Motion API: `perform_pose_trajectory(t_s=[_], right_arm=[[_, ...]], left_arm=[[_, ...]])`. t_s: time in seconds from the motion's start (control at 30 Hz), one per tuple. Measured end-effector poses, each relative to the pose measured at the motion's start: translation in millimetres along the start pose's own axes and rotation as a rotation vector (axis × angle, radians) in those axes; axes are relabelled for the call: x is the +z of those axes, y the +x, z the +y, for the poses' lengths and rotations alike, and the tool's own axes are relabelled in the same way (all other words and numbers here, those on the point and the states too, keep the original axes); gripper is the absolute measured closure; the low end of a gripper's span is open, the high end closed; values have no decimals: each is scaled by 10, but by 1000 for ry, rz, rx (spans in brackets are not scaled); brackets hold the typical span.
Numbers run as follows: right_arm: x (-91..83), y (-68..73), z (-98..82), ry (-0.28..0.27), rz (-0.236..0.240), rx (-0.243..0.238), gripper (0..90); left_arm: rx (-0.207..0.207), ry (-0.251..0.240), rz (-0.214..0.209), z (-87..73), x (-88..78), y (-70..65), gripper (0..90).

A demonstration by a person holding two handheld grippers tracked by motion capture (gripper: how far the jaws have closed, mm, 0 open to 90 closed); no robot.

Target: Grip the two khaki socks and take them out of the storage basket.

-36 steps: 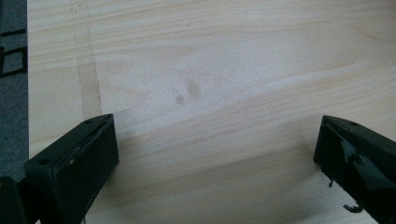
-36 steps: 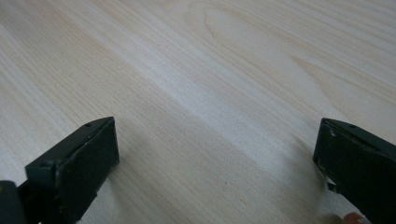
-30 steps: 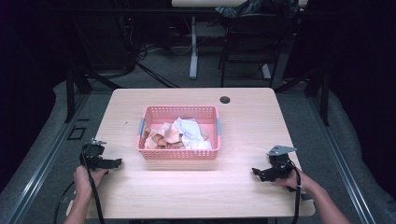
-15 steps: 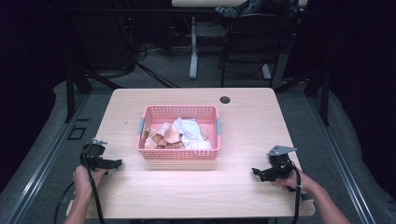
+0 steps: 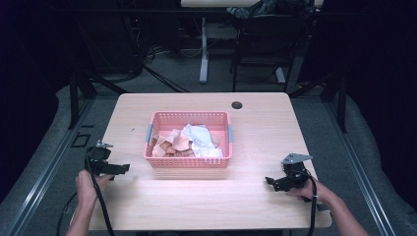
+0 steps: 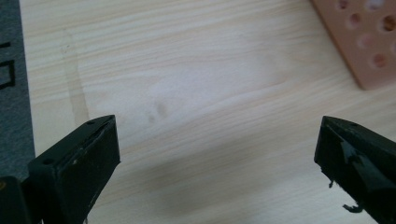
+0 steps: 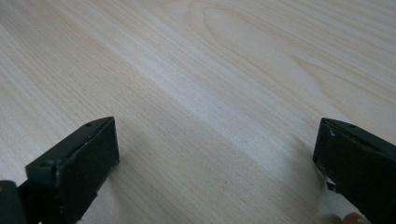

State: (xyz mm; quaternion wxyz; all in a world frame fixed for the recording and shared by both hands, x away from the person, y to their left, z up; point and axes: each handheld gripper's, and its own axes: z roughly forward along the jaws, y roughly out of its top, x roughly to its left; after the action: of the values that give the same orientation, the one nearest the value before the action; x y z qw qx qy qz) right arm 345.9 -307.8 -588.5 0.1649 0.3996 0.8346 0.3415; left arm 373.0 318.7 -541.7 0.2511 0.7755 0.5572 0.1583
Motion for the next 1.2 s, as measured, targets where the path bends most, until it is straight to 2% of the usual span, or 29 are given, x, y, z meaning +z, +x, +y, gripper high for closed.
perform_pose_trajectory(t_s=[0.2, 0.3, 0.5, 0.67, 0.73, 0.93, 1.03, 1.2], right_arm=[[2, 2, 0, -2, 0, 2, 0], [2, 1, -1, -2, 0, 2, 0], [3, 1, 0, -2, 1, 1, 0], [0, 0, 0, 0, -1, 0, 0], [0, 1, 0, 0, -1, 0, 0], [2, 2, 0, -2, -2, 2, 0], [0, 2, 0, 0, -2, 1, 0], [-1, 4, -1, 0, -4, 1, 0]], left_arm=[[10, 0, -36, 138, -117, -85, 0], [38, -17, -53, 261, -211, -180, 0], [70, -27, -73, 401, -266, -296, 0], [79, -43, -93, 512, -292, -355, 0], [97, -51, -97, 578, -309, -400, 0], [119, -62, -133, 778, -324, -533, 0], [141, -66, -140, 893, -317, -650, 0], [155, -62, -158, 995, -278, -745, 0]])
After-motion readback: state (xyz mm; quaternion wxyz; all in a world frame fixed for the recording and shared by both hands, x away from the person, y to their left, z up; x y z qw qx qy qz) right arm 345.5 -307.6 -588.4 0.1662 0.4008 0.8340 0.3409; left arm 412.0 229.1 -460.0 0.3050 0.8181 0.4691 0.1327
